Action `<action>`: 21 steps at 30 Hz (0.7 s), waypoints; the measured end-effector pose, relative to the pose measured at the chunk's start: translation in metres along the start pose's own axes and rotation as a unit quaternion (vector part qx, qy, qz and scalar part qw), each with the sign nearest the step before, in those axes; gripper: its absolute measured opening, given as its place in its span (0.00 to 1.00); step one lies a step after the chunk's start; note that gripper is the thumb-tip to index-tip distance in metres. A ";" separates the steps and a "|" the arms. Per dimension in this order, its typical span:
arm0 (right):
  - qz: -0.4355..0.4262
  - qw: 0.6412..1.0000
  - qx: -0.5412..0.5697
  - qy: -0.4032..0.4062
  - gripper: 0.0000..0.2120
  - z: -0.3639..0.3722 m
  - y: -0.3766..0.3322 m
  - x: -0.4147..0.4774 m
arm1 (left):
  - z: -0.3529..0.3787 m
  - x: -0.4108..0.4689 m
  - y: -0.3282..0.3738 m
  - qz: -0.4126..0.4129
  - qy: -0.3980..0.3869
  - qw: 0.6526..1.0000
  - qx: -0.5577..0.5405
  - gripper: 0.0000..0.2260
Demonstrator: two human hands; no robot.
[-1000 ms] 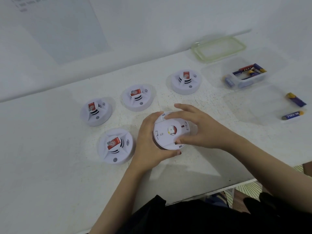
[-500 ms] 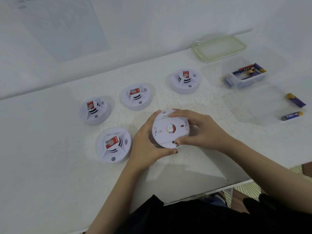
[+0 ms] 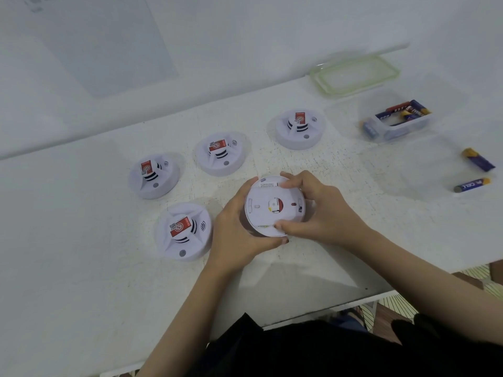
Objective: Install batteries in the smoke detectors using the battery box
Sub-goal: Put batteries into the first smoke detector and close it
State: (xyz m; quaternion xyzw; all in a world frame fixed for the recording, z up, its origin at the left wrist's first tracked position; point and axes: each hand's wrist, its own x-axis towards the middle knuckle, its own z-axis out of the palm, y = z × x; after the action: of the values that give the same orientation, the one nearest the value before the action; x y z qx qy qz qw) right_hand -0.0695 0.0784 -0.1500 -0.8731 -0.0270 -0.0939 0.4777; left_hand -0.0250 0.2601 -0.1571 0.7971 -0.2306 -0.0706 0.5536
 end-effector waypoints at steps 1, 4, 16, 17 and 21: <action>-0.001 1.000 -0.002 0.001 0.29 0.000 0.000 0.000 | 0.000 0.000 0.000 0.001 0.001 1.000 -0.001 0.42; -0.007 1.000 -0.010 0.001 0.29 0.002 0.000 -0.001 | 0.002 0.001 0.000 -0.002 0.005 1.000 -0.014 0.41; 0.047 0.993 0.111 -0.008 0.48 0.006 -0.024 -0.002 | 0.011 -0.007 0.003 0.109 0.077 0.988 0.072 0.43; 0.049 0.993 0.105 -0.008 0.50 0.006 -0.027 -0.001 | 0.012 -0.007 0.003 0.125 0.084 0.985 0.085 0.43; 0.056 0.980 0.188 -0.017 0.44 0.001 -0.033 0.000 | 0.009 -0.005 0.004 0.115 0.056 0.990 0.060 0.47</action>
State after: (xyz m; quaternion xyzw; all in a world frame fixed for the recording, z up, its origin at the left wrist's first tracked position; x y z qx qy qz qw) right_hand -0.0742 0.0966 -0.1233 -0.7691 -0.0038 -0.0453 0.6375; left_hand -0.0343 0.2537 -0.1577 0.7994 -0.2935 0.0520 0.5216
